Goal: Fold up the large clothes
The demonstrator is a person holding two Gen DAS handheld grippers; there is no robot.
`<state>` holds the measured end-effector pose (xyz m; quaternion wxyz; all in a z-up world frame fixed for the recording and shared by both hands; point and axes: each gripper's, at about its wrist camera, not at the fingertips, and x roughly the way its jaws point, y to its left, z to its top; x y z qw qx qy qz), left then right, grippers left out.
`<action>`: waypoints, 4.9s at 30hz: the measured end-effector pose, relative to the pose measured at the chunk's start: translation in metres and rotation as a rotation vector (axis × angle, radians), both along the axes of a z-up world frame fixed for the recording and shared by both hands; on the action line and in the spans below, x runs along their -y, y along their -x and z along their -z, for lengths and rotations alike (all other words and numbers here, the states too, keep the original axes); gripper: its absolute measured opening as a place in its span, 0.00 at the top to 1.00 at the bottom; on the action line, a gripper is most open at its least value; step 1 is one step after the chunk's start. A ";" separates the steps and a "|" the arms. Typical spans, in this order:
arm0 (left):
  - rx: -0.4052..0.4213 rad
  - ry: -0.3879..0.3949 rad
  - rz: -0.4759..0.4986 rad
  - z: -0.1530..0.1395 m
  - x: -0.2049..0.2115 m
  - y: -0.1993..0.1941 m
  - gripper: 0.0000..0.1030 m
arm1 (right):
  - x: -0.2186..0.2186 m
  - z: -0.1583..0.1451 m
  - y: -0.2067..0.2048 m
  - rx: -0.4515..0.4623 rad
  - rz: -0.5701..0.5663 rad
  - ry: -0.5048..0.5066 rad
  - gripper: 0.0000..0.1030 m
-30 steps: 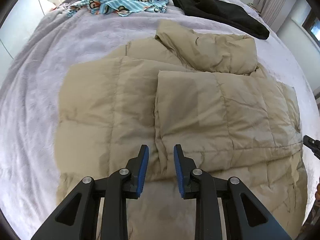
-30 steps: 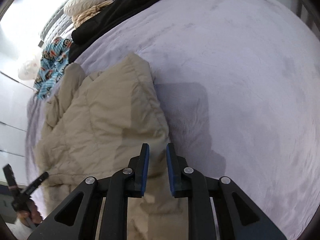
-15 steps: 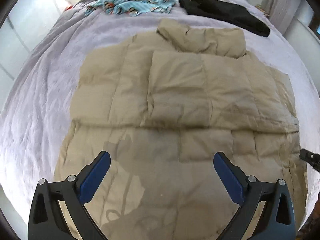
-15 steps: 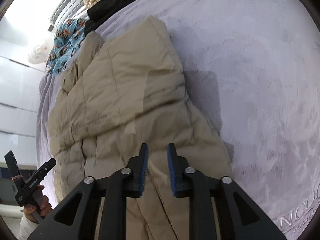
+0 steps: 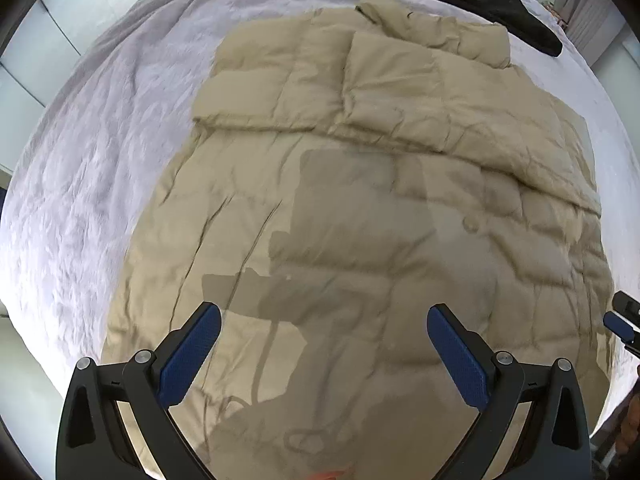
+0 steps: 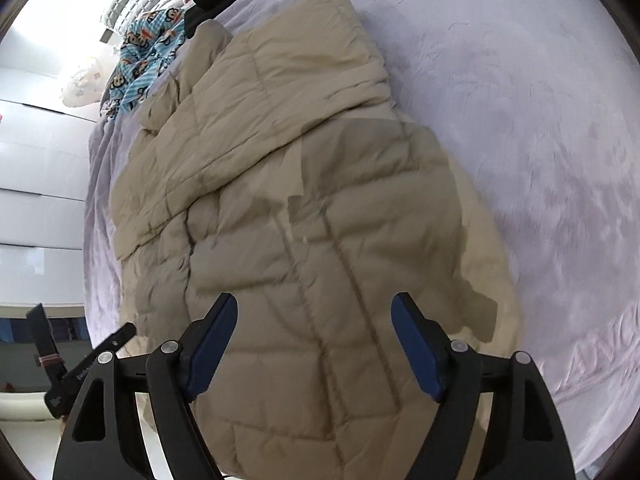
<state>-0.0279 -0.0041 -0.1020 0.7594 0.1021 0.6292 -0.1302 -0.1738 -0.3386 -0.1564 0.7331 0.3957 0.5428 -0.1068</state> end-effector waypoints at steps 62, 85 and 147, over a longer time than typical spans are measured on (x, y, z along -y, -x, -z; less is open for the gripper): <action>-0.352 0.498 -0.265 0.049 -0.166 0.074 0.00 | -0.057 0.053 0.169 0.027 0.495 -0.479 0.00; -0.122 0.478 -0.055 -0.010 -0.149 0.038 0.87 | -0.060 0.040 0.143 0.080 0.516 -0.423 0.88; 0.063 0.242 0.093 -0.031 0.019 -0.248 0.82 | 0.095 -0.046 -0.226 0.193 -0.034 -0.057 0.34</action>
